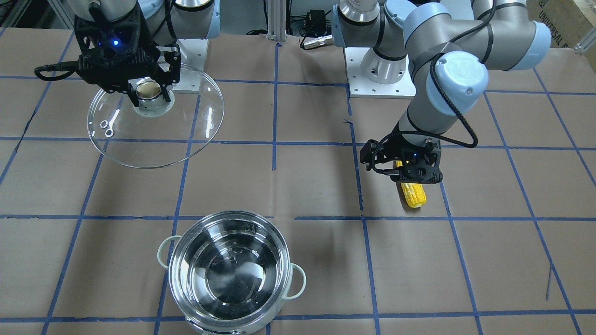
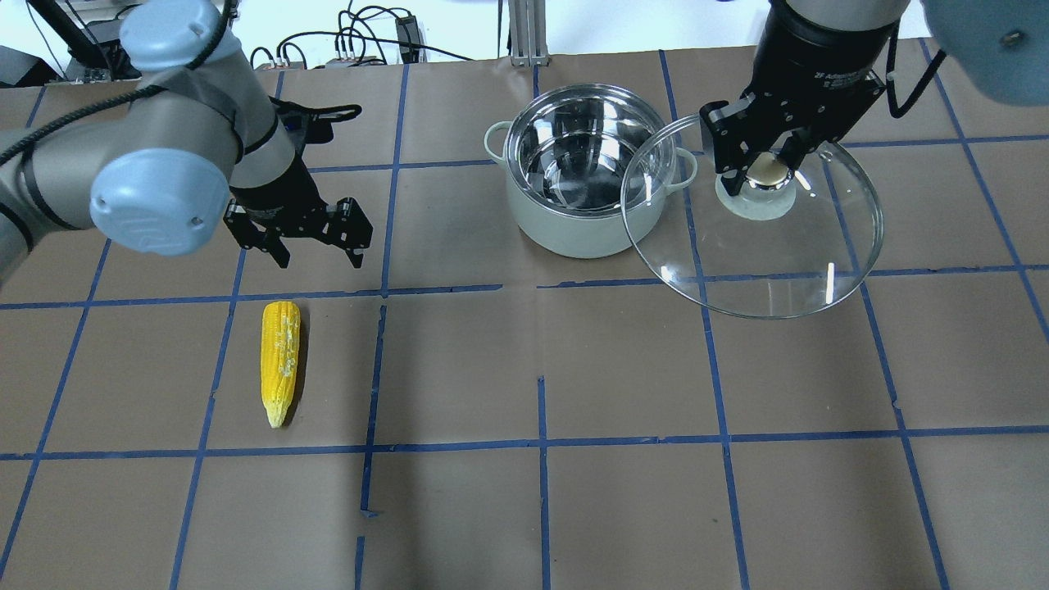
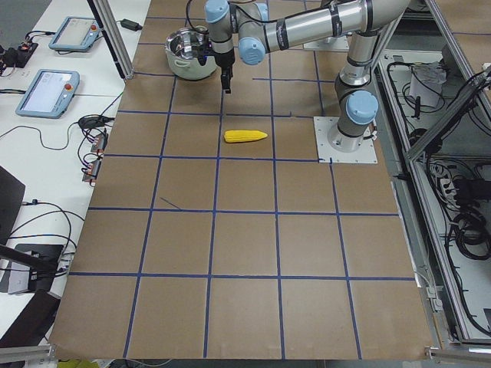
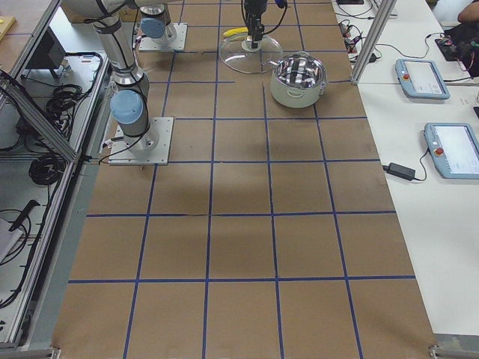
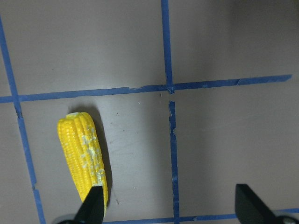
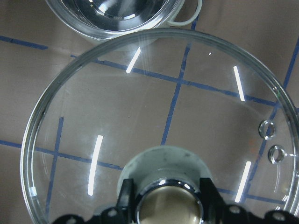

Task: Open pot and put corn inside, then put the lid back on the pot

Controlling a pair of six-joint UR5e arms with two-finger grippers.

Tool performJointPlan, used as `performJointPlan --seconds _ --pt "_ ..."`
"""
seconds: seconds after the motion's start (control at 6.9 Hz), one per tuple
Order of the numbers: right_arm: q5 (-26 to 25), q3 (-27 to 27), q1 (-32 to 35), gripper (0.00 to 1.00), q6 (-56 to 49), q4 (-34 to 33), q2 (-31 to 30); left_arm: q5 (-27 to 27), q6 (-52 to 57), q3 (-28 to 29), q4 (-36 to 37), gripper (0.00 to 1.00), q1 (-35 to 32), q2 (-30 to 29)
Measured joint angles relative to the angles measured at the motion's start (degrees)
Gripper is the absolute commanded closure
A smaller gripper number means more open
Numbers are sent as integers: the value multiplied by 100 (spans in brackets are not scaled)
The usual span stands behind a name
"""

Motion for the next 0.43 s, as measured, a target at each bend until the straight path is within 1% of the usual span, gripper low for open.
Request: performJointPlan --seconds 0.14,0.43 --pt "-12 70 -42 90 -2 -55 -8 12 -13 -295 172 0 -13 59" --pt "-68 101 -103 91 0 -136 3 86 239 -525 320 0 189 63"
